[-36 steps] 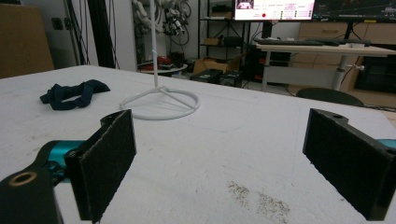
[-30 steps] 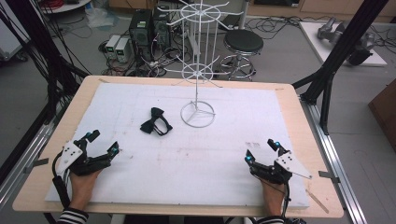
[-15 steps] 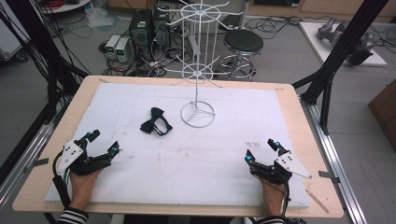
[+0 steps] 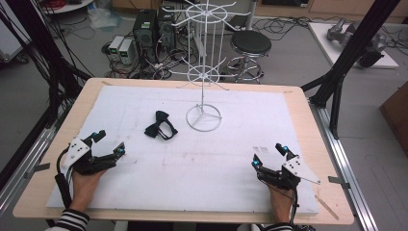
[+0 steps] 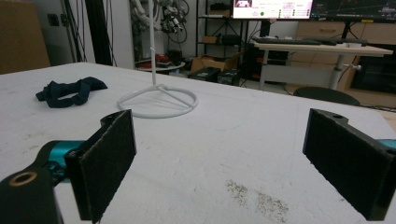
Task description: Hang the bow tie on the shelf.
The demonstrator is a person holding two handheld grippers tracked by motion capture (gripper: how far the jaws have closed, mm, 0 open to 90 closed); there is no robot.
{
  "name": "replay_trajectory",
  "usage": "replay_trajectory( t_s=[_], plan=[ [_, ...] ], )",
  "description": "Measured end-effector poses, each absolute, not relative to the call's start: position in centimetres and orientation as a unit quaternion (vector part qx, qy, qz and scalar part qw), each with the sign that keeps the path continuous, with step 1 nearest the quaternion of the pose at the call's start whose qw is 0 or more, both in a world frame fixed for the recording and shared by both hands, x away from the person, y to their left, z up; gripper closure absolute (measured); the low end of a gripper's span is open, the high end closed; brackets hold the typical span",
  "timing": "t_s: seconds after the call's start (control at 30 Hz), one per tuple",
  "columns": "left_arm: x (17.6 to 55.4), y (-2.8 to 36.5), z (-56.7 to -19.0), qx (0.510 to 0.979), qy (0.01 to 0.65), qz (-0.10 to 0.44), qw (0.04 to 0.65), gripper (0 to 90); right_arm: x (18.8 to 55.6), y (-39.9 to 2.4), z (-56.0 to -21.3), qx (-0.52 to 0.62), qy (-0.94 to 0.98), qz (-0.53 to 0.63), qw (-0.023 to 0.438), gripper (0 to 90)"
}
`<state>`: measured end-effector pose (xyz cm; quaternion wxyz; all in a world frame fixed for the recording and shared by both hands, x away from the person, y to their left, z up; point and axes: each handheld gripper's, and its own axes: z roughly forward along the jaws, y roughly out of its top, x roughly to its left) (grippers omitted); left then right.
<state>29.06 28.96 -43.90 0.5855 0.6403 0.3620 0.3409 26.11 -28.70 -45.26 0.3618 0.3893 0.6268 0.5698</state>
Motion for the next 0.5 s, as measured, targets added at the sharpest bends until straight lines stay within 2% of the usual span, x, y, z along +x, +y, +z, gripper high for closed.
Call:
replay_trajectory(
  t_s=[0.5],
  plan=[
    [32.9,27.8,-41.6,0.683,0.371,0.3,0.553,13.9,26.1,-28.8,-45.3,0.389,0.627,0.57,0.361,8.6]
  ],
)
